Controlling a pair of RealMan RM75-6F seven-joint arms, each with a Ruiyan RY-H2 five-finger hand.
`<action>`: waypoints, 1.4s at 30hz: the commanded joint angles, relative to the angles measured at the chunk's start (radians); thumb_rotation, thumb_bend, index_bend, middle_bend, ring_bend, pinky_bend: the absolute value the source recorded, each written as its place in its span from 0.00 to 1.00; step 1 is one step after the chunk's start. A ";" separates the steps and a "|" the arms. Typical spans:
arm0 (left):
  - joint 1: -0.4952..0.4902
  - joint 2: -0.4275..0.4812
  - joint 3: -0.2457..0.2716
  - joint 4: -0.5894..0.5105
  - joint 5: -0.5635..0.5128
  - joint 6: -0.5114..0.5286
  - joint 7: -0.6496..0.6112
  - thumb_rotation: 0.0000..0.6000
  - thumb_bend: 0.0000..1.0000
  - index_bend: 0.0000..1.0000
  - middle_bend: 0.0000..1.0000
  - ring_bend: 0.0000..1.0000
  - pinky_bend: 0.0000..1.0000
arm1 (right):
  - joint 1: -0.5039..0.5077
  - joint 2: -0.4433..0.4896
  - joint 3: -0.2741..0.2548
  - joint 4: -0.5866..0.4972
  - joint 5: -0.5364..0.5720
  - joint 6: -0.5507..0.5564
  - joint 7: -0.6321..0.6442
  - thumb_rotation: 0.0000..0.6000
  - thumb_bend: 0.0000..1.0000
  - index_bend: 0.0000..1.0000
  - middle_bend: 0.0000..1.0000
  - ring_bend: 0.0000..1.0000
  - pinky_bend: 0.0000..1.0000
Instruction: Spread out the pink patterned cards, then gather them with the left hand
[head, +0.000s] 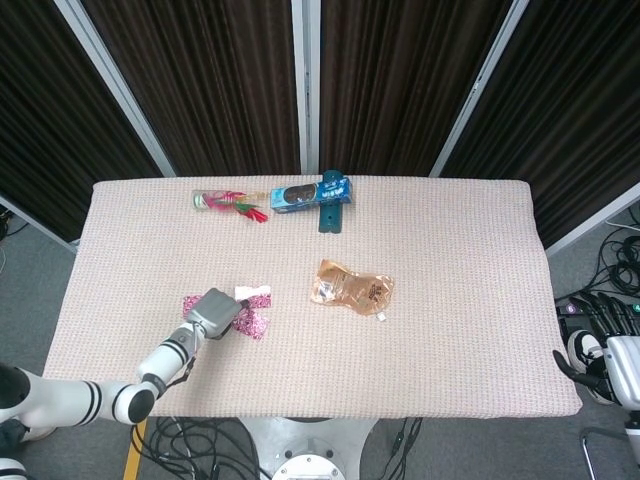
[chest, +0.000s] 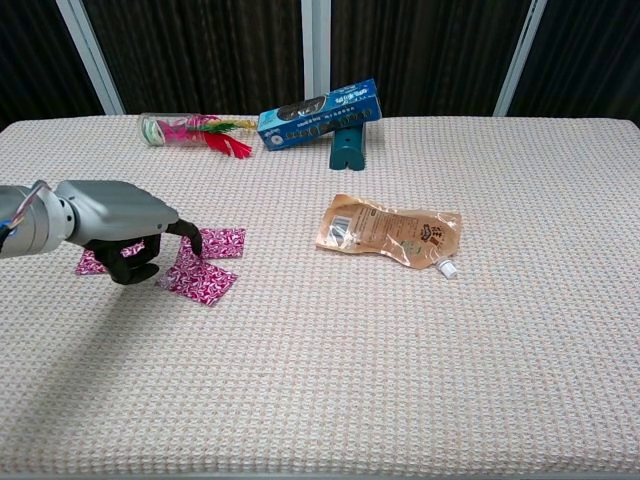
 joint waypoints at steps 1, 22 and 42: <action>-0.002 0.002 0.003 0.003 -0.015 -0.016 0.003 1.00 0.57 0.27 0.88 0.93 0.97 | 0.000 0.000 0.001 -0.001 0.001 0.000 -0.001 0.79 0.22 0.13 0.09 0.00 0.00; 0.051 -0.030 -0.075 -0.006 0.051 0.156 -0.055 1.00 0.50 0.27 0.88 0.93 0.97 | -0.002 0.002 0.002 -0.004 -0.001 0.004 -0.002 0.77 0.22 0.13 0.09 0.00 0.00; 0.035 -0.213 -0.209 0.259 -0.142 0.035 -0.105 1.00 0.21 0.36 0.88 0.93 0.98 | 0.002 0.004 0.004 -0.003 0.011 -0.014 -0.004 0.78 0.22 0.13 0.09 0.00 0.00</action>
